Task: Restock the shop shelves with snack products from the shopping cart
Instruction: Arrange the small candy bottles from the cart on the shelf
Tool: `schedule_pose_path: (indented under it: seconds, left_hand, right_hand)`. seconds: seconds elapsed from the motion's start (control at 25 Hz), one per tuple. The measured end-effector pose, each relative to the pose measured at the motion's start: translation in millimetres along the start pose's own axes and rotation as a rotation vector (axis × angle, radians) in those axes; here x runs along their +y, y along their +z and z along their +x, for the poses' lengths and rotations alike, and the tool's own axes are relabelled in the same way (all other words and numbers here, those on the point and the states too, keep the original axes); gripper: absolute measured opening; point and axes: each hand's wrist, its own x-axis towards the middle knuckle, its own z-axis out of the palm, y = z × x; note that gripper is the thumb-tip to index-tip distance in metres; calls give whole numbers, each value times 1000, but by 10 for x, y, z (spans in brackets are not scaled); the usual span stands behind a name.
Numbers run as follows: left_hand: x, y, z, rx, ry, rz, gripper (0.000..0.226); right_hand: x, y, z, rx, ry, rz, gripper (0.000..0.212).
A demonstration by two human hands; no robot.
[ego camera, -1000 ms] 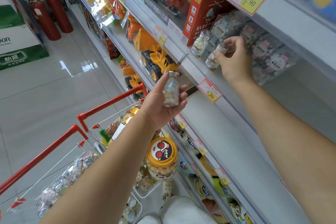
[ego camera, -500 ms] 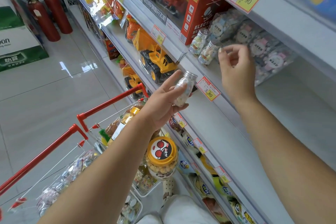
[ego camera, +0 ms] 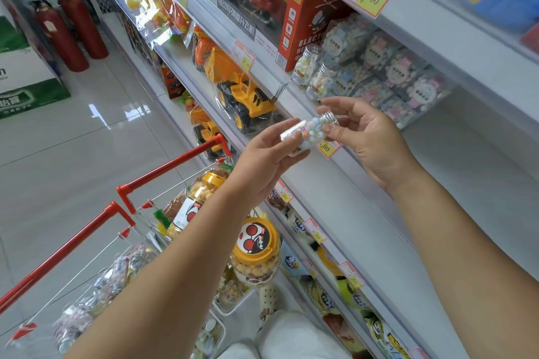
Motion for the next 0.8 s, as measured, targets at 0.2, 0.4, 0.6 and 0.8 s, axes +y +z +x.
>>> schedule_pose_path:
  seconds: [0.2,0.4,0.6,0.8]
  left_hand:
    - [-14,38,63,-4,77,-31,40]
    - [-51,23,109,57,33,1,33]
    - [-69,-101,165,142,1,92,29]
    - [-59,-132,192,150,-6,107,28]
  right_hand:
    - [-35,28,-23,10,131,108,34]
    - [-29,-145,107,268,28,-89,29]
    - [-67,-349,399,406,-46,-755,40]
    - [0,-270,606,315,1,-761,42]
